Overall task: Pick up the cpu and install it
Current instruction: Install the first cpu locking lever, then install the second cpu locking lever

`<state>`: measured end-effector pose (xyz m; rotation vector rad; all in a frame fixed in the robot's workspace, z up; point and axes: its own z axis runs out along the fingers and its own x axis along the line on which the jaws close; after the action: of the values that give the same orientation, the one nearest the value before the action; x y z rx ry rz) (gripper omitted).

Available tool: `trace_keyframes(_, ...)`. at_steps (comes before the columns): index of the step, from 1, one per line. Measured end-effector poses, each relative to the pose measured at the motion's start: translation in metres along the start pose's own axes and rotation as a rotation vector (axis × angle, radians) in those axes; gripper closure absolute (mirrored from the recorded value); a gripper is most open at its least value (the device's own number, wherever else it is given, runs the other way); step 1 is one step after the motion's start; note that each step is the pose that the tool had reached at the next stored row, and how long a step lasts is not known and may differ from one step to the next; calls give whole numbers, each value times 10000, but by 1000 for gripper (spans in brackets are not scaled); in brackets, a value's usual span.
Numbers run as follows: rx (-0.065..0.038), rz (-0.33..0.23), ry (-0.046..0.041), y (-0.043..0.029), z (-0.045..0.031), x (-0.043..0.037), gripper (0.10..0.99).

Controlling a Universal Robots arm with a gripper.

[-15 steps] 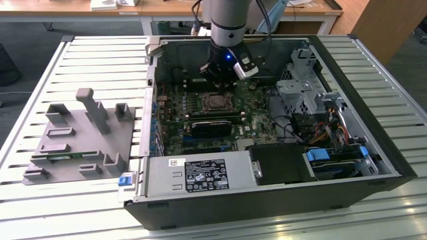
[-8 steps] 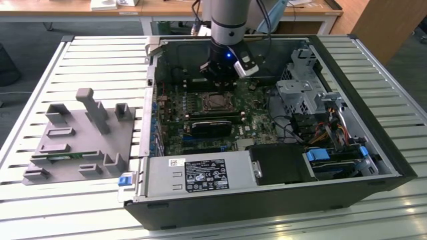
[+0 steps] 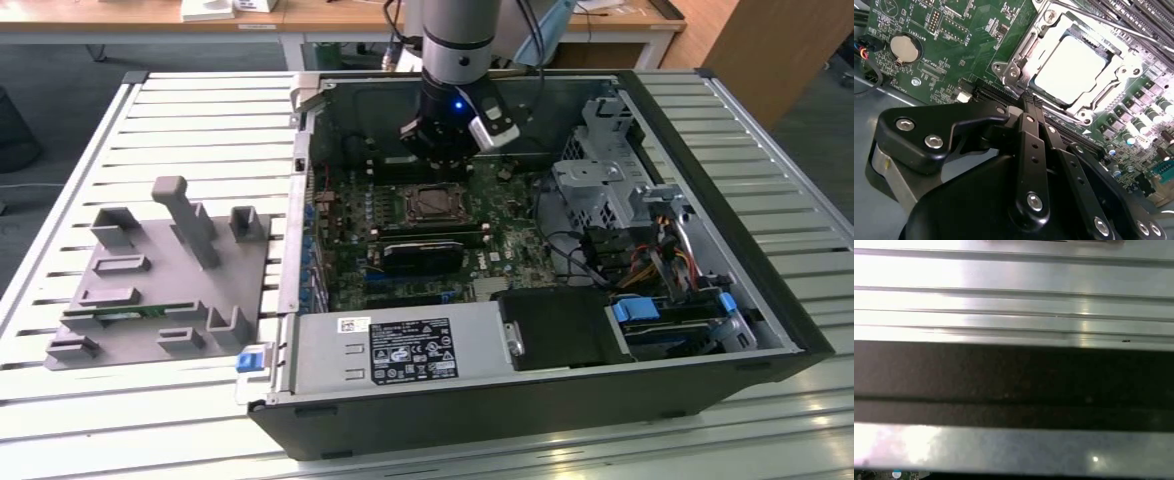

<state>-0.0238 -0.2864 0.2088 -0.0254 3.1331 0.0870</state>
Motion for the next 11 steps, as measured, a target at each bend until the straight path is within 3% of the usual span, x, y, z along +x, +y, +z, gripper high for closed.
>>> trace_keyframes(11, 4, -1, 0, -41, 3, -10, 980)
